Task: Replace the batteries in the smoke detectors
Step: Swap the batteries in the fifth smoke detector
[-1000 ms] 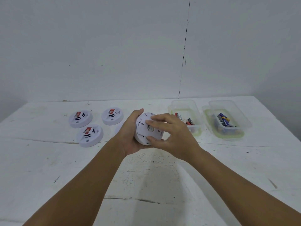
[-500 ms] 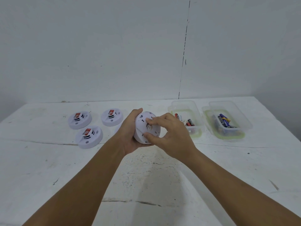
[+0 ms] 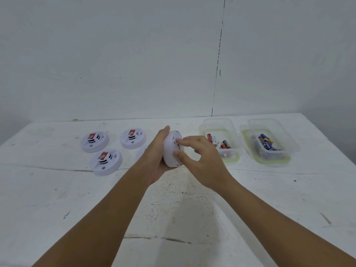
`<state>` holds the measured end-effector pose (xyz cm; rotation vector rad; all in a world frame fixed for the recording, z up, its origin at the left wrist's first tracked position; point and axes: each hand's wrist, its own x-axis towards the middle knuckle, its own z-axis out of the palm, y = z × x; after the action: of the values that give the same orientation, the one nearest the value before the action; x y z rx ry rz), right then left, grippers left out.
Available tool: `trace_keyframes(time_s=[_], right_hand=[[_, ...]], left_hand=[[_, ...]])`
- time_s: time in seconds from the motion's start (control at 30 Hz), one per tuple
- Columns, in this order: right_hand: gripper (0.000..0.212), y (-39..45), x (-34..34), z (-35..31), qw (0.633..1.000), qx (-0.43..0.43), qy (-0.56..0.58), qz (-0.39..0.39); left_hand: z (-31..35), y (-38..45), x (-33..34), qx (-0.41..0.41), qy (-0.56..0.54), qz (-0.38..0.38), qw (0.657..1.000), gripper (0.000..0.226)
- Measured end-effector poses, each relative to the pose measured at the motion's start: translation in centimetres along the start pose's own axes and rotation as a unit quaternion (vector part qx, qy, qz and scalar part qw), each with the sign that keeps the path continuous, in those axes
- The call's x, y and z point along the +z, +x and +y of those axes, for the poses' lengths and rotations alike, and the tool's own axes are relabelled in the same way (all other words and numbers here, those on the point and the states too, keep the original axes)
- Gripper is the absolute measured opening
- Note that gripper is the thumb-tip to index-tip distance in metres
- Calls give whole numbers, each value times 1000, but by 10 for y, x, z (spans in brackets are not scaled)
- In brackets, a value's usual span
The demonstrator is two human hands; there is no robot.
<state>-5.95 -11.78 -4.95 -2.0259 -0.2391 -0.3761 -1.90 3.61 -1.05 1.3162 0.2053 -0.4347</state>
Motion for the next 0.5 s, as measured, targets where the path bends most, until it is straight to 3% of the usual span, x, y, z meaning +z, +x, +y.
trace_keyframes(time_s=[0.13,0.2,0.33,0.43,0.5], right_hand=[[45,-3,-4,-6,973,143,178,-26],[48,-4,-6,-2,969,157,187,-28],[42,-12,-10,12,961,192,200,-13],[39,-19,-14,19,936,239,258,12],[38,-22,-15,24,917,265,295,30]], left_hand=[[-12,1,10,54,101,38,993,46],[-18,1,15,63,136,42,988,50],[-27,-8,14,85,139,68,984,28],[-44,-7,-5,117,176,34,977,49],[-50,-9,-13,95,184,39,978,46]])
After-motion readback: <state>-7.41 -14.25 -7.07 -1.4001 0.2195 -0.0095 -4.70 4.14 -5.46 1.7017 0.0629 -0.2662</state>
